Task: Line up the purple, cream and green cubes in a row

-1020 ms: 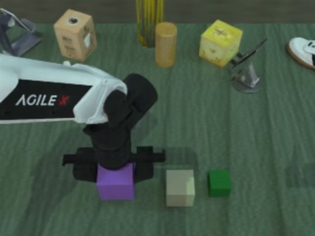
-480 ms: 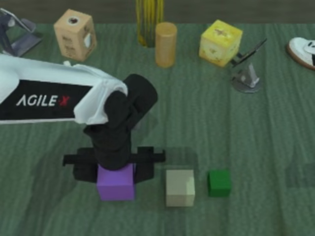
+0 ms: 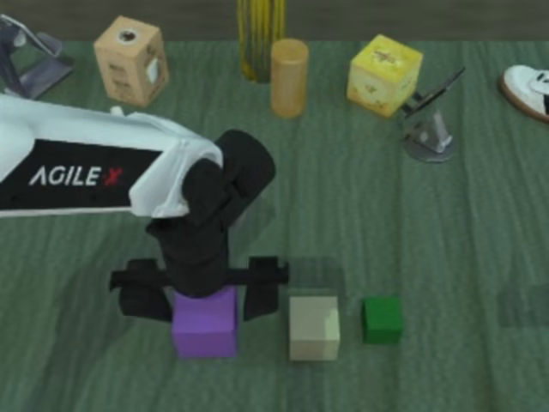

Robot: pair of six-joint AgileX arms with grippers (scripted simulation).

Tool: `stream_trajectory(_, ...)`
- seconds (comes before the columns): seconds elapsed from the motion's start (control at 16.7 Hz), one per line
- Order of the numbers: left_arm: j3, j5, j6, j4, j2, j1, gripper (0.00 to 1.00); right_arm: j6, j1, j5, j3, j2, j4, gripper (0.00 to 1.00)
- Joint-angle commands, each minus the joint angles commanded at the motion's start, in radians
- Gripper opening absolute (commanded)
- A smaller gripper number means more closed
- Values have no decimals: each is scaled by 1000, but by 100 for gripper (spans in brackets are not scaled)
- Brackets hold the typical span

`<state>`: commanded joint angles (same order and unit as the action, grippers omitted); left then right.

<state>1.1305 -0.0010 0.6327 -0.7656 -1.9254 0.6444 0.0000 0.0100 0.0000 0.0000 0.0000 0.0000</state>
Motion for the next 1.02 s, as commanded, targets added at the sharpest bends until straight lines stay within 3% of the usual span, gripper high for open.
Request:
stream_trajectory(0.54,14,0,1,-17,7,-2,100,0,0,0,0,0,0,100)
stream_trajectory(1.02,154,-1,4,-266,113,-19,100,0,0,0,0,0,0,100)
